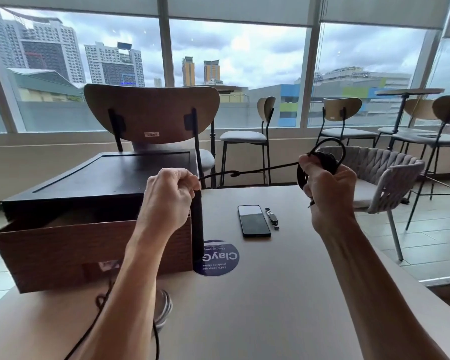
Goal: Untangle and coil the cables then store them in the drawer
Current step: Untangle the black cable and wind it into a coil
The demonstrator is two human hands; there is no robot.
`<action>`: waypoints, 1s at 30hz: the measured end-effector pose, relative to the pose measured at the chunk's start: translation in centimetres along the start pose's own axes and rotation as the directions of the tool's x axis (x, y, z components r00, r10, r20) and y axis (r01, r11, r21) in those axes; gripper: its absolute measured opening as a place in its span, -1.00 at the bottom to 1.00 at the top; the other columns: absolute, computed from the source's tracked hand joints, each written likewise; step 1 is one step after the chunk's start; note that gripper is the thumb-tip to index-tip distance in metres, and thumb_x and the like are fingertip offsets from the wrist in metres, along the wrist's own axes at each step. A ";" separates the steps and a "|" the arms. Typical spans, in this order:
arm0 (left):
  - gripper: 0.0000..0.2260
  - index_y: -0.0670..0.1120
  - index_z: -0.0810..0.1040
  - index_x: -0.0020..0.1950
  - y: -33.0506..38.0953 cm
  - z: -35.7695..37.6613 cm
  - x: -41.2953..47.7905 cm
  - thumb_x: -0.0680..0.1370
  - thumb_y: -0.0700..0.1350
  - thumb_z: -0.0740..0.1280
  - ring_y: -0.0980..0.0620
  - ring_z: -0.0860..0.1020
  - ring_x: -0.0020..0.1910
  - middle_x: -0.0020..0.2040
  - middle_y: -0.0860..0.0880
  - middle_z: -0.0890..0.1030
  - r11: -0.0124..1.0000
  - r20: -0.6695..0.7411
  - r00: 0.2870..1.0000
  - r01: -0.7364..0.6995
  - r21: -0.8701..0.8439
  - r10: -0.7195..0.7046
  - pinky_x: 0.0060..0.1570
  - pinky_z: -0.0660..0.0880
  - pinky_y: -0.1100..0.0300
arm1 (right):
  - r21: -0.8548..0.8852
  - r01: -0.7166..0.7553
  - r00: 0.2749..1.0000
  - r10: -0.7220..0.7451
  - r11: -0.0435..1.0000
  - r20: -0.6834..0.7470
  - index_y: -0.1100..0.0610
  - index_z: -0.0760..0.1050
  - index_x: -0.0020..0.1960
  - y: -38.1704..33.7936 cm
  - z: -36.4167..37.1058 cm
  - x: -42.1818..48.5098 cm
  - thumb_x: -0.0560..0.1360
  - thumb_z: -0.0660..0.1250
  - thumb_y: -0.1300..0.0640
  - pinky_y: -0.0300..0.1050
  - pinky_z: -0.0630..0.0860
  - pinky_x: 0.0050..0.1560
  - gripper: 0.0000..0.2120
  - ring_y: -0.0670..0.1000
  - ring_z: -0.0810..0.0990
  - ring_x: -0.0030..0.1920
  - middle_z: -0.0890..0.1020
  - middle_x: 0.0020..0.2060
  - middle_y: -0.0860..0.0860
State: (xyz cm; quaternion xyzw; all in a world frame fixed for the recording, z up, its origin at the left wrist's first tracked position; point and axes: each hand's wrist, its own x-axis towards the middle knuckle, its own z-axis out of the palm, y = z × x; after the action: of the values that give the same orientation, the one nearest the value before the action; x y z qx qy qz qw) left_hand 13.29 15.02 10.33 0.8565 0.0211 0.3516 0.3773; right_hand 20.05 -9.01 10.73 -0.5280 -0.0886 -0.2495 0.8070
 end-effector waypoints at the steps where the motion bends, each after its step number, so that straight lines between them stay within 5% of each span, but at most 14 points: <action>1: -0.76 -0.07 0.65 -0.19 0.0 -0.3 0.1 0.64 -0.20 0.29 0.21 0.54 -0.35 -0.37 0.11 0.60 0.998 0.069 0.997 0.025 -0.050 -0.022 -0.35 0.38 0.46 | -0.004 -0.017 1.000 0.017 1.000 0.005 0.09 0.43 -0.36 0.2 0.2 -0.1 0.49 0.42 0.32 -0.23 0.15 -0.52 -0.69 -0.12 0.19 -0.56 0.30 -0.54 -0.09; 6: -0.71 -0.16 0.52 -0.17 0.7 -1.5 -0.1 0.70 -0.16 0.16 0.14 0.31 -0.44 -0.47 0.03 0.37 0.921 0.306 0.952 0.139 -0.364 -0.023 -0.29 0.30 0.23 | -0.023 -0.051 0.997 0.053 0.998 0.062 0.09 0.45 -0.33 0.7 0.5 -0.5 0.50 0.42 0.31 -0.25 0.19 -0.51 -0.71 -0.14 0.22 -0.54 0.31 -0.56 -0.14; 10: -0.90 -0.02 0.50 0.01 1.1 -1.7 -0.1 0.67 -0.03 0.25 0.15 0.30 -0.43 -0.35 0.02 0.36 0.976 0.368 0.928 0.026 -0.214 0.056 -0.32 0.36 0.24 | -0.034 0.018 0.996 -0.015 0.999 0.083 0.05 0.47 -0.40 0.0 0.7 -0.5 0.50 0.41 0.30 -0.22 0.15 -0.51 -0.65 -0.13 0.19 -0.54 0.31 -0.56 -0.13; 16: -0.89 0.02 0.64 -0.16 1.8 -1.5 -0.3 0.54 -0.15 0.45 0.13 0.54 -0.17 -0.16 0.11 0.54 0.977 0.190 0.968 -0.187 0.106 0.165 -0.14 0.49 0.27 | -0.026 0.104 0.990 -0.101 0.994 0.103 0.00 0.54 -0.44 -0.8 0.4 -0.4 0.50 0.41 0.30 -0.06 0.08 -0.39 -0.61 -0.10 0.19 -0.51 0.36 -0.56 -0.15; 21: -0.94 -0.04 0.73 -0.06 3.8 -2.8 -1.2 0.48 -0.14 0.51 0.08 0.64 -0.11 -0.11 0.06 0.69 0.931 -0.046 0.957 -0.265 0.250 0.285 0.07 0.60 0.05 | 0.017 0.118 0.977 -0.119 0.993 0.175 -0.01 0.51 -0.47 -1.3 0.5 -0.6 0.52 0.39 0.29 -0.06 0.06 -0.42 -0.57 -0.09 0.15 -0.51 0.32 -0.58 -0.16; 26: -0.92 -0.06 0.72 -0.07 6.5 -4.9 -1.5 0.56 -0.17 0.42 0.28 0.52 -0.27 -0.26 0.19 0.56 0.875 -0.093 0.889 -0.414 0.252 0.448 -0.17 0.41 0.47 | 0.164 0.031 0.975 -0.066 0.986 0.213 0.08 0.40 -0.34 -1.5 -0.3 -0.2 0.53 0.37 0.29 -0.09 0.04 -0.39 -0.68 -0.08 0.10 -0.51 0.23 -0.58 -0.11; 30: -0.86 -0.13 0.69 -0.07 6.1 -2.6 -1.2 0.61 -0.27 0.34 0.15 0.55 -0.28 -0.25 0.03 0.56 0.873 -0.224 0.849 -0.434 0.222 0.478 -0.18 0.54 0.33 | 0.125 0.012 0.949 -0.051 0.992 0.311 0.29 0.44 -0.13 -1.0 0.2 -0.7 0.52 0.37 0.29 -0.14 0.06 -0.42 -0.88 -0.08 0.09 -0.51 0.22 -0.58 -0.11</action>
State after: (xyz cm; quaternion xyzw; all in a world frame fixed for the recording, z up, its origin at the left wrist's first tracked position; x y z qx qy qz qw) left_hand 9.41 11.93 14.85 0.8081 -0.1031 0.5424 0.2051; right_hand 19.00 -8.96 11.38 -0.5093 -0.2391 -0.1696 0.8092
